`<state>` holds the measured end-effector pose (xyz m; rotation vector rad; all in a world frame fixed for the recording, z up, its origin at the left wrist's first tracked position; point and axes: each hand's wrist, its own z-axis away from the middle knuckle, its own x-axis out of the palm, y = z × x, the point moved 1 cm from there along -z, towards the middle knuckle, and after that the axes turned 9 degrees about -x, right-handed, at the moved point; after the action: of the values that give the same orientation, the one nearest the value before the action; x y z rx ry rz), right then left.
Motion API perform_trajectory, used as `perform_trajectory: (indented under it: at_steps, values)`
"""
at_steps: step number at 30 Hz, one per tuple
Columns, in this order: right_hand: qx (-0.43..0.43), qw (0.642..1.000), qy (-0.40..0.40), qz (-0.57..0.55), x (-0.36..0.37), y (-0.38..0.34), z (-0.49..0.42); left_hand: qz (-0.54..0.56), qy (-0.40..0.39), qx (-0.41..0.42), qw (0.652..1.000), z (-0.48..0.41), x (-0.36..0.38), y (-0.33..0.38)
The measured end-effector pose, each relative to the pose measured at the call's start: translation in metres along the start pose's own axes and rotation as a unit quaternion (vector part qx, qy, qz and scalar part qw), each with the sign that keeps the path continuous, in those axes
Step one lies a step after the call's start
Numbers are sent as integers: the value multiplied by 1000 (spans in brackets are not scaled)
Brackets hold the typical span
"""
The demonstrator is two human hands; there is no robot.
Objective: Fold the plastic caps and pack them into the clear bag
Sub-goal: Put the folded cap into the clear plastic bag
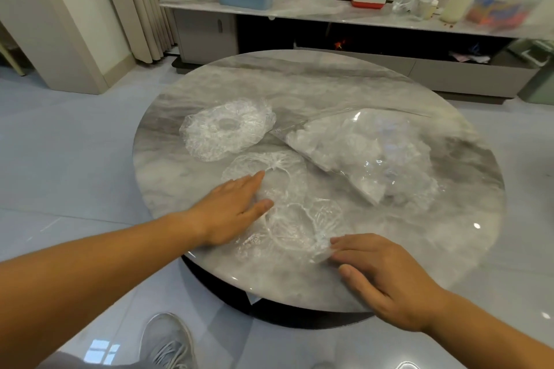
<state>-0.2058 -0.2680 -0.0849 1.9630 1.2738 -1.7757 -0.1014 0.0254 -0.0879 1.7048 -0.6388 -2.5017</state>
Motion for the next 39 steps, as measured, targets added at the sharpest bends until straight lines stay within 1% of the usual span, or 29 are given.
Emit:
perform_trajectory:
  at_steps: [3,4,7,8,9,10,11,13,14,15,16,19,21,23,26,30,33,35,37,39]
  values:
    - [8,1000,-4,-8,-1,1,3,-28,34,-31,999,-14,-5,-13]
    - [9,1000,-7,-8,-1,1,2,-36,47,-55,997,-17,-7,-19]
    - [3,1000,-11,-2,-2,0,-4,-79,53,-148,984,-19,-16,-28]
    - [1,1000,-11,-2,-2,-1,-5,-86,63,-157,982,-16,-19,-27]
    - [2,1000,-12,-4,-2,-1,-7,-82,78,-140,984,-12,-21,-23]
    - [8,1000,-16,-10,-3,-1,-8,-64,91,-96,989,-7,-22,-16]
    - [17,999,-21,-19,-3,0,-9,-37,91,-33,995,-1,-23,-7]
    - [29,999,-23,-39,-3,3,-10,0,54,88,995,13,-21,12]
    - [33,998,-20,-45,-3,4,-11,5,37,130,991,20,-18,20]
    - [38,998,-19,-50,-3,5,-12,10,25,157,987,27,-14,25]
    - [44,997,-17,-58,-3,6,-13,17,21,166,986,32,-9,28]
    - [85,991,-11,-104,-5,7,-16,60,49,132,988,37,4,33]
    - [118,985,-18,-127,-5,8,-19,119,70,84,987,34,8,34]
    - [145,980,-27,-136,-3,8,-25,164,62,26,984,31,7,34]
    - [176,974,-35,-136,-1,9,-31,176,53,-32,982,24,7,31]
    - [204,968,-74,-124,3,11,-38,170,67,-77,980,14,7,29]
    - [208,970,-92,-81,4,12,-41,123,81,-87,985,10,7,29]
    - [200,977,-51,-49,3,13,-44,88,96,-81,988,10,7,30]
    - [179,983,3,-26,1,14,-51,53,122,-52,990,9,8,31]
    - [171,985,23,-30,-2,15,-61,30,145,-15,989,7,9,32]
